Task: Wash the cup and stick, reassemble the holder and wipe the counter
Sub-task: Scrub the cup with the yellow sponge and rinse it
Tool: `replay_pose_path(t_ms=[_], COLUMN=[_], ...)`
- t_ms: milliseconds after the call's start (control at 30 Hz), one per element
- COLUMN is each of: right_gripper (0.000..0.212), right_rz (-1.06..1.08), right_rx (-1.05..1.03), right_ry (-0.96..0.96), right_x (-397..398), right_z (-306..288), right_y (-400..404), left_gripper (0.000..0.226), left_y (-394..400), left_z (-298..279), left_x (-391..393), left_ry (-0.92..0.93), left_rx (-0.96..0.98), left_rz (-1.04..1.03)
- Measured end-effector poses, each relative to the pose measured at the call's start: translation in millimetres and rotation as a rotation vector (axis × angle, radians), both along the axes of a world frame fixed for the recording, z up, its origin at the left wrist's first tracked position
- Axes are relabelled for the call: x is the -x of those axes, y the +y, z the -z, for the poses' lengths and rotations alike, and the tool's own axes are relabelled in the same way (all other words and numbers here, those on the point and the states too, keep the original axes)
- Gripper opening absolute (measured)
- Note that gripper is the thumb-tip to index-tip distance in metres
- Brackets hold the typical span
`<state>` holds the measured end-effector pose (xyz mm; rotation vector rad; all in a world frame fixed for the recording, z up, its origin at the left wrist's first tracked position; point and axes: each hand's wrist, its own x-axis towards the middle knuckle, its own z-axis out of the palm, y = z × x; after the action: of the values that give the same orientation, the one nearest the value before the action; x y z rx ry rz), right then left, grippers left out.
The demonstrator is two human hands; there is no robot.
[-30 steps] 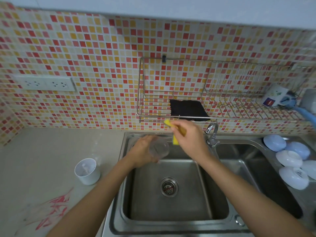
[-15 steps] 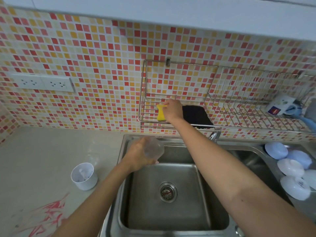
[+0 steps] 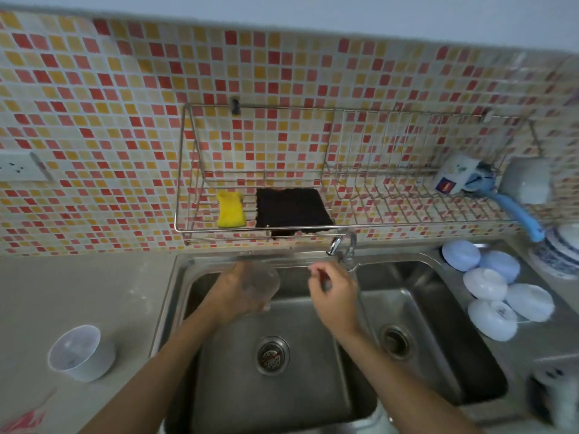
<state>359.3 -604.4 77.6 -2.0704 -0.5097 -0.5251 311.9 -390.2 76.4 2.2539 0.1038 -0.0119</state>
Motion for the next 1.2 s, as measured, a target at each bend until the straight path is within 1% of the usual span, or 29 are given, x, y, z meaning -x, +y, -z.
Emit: replay_pose_path(t_ms=[33, 67, 100, 167, 233, 300, 333, 400, 467, 533, 600, 700, 733, 800, 900, 1033, 1100, 1200], right_gripper=[0.014, 0.013, 0.014, 0.024, 0.032, 0.034, 0.035, 0.039, 0.045, 0.046, 0.049, 0.056, 0.056, 0.055, 0.057, 0.058, 0.056, 0.061], right_rz=[0.059, 0.116, 0.168, 0.238, 0.218, 0.164, 0.133, 0.051, -0.02, -0.076, -0.173, -0.25, -0.261, -0.289, -0.311, -0.296, -0.286, -0.276], right_rx=[0.025, 0.052, 0.081, 0.146, 0.204, 0.253, 0.271, 0.299, 0.349, 0.41, 0.52, 0.791, 0.855, 0.922, 0.925, 0.899, 0.849, 0.746], right_ry=[0.108, 0.216, 0.311, 0.477, 0.579, 0.65, 0.684, 0.722, 0.707, 0.691, 0.608, 0.433, 0.39, 0.34, 0.293, 0.318, 0.331, 0.368], right_x=[-13.0, -26.5, -41.0, -69.1, -93.2, -111.4, -117.9, -130.0, -138.6, -145.1, -150.4, -155.3, -156.7, -157.3, -156.7, -157.7, -158.0, -157.7], right_z=[16.5, 27.6, 36.6, 50.5, 57.9, 64.7, 66.1, 75.6, 82.8, 91.8, 101.4, 109.8, 111.7, 112.1, 118.0, 121.4, 121.3, 122.1], right_y=[-21.8, -40.8, -57.0, -80.7, -94.9, -98.5, -98.9, -97.4, -95.7, -96.1, -96.8, -97.6, -96.7, -94.8, -91.4, -89.5, -90.0, -90.3], left_gripper=[0.062, 0.066, 0.071, 0.083, 0.08, 0.074, 0.075, 0.081, 0.084, 0.08, 0.081, 0.078, 0.075, 0.074, 0.081, 0.08, 0.076, 0.073], left_y=[-9.8, -19.1, -30.5, -55.7, -78.3, -92.5, -98.9, -112.1, -120.6, -124.1, -125.7, -135.0, -138.2, -143.8, -142.0, -132.4, -131.0, -131.8], left_z=[0.2, 3.7, 4.0, 3.8, 8.8, 15.1, 19.2, 27.3, 25.8, 30.2, 36.0, 32.3, 33.3, 33.4, 33.2, 31.2, 31.1, 30.5], left_x=[-7.0, -16.7, -25.6, -43.1, -57.1, -66.3, -72.6, -85.5, -93.1, -96.7, -100.3, -102.2, -102.2, -102.5, -102.5, -94.5, -87.9, -82.5], left_ry=[-0.003, -0.005, 0.003, 0.038, 0.039, 0.043, 0.034, 0.048, 0.054, 0.065, 0.036, 0.065, 0.06, 0.043, 0.035, 0.042, 0.064, 0.114], left_rx=[0.046, 0.05, 0.03, -0.044, 0.049, 0.081, 0.081, 0.141, 0.123, 0.119, 0.077, 0.17, 0.181, 0.192, 0.183, 0.27, 0.251, 0.174], left_rz=[0.014, 0.028, 0.042, 0.014, 0.043, 0.045, 0.038, 0.003, -0.002, 0.002, -0.034, -0.103, -0.123, -0.129, -0.122, -0.151, -0.138, -0.12])
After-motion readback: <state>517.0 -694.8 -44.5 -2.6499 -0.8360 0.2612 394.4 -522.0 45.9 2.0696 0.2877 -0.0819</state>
